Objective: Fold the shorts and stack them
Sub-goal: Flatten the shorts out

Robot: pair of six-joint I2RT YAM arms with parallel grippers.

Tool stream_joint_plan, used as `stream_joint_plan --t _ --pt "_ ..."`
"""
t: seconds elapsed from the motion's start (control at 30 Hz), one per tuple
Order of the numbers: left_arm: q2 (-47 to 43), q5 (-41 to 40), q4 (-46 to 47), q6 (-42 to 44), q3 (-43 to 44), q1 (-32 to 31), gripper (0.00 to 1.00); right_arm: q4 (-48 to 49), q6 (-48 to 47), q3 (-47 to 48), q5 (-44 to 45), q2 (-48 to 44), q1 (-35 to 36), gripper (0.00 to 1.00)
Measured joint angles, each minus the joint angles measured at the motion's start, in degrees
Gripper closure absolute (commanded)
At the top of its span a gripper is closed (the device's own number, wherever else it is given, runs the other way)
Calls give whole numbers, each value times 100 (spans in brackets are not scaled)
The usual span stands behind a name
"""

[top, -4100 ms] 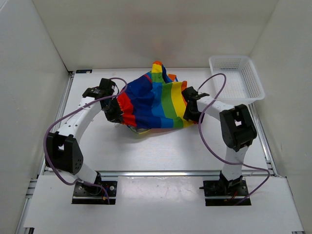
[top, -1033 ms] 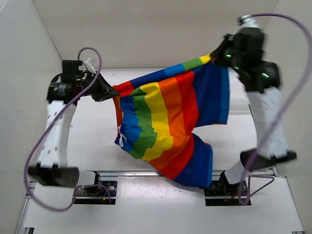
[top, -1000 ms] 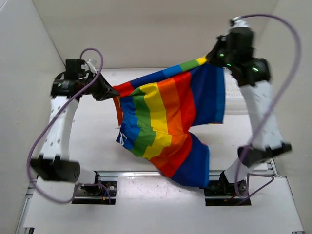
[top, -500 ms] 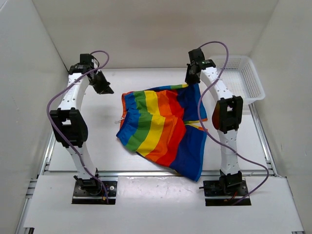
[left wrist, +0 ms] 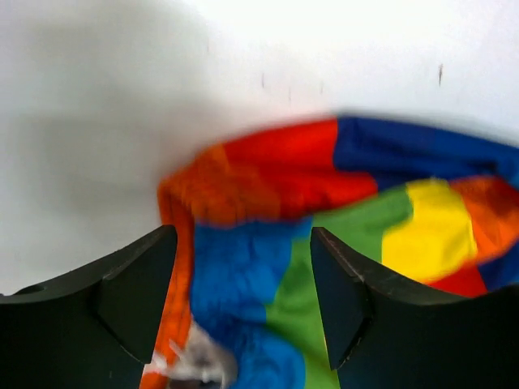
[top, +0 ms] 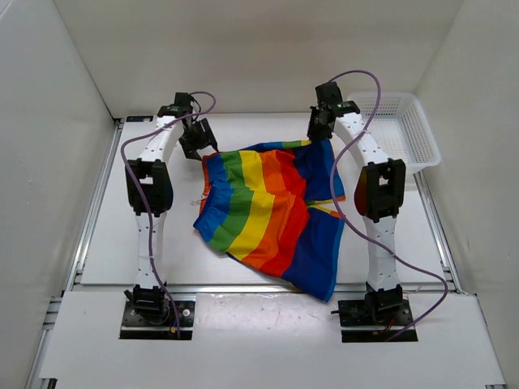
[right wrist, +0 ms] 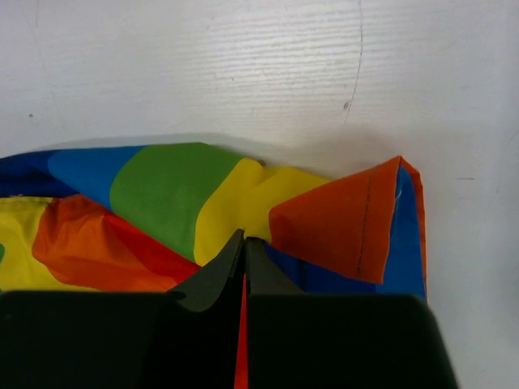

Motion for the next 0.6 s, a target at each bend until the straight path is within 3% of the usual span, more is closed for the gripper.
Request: stream_joint_plan --t 0.17,0.3,0.37,0.47,0.6 --pt "584 -597 -120 68 955 -101 30 11 0 -151 -101 -9 -35 99" --pt "588 -907 -149 116 977 -127 57 31 0 -240 -133 -50 -48 99" --pt "597 -964 -170 149 968 -127 58 28 0 -319 -153 -103 -48 99" --pt "597 -962 -190 184 962 -127 50 35 0 -411 -205 -157 -76 99" --pt "503 -986 -144 153 597 -127 53 44 0 -533 -256 -232 -120 99"
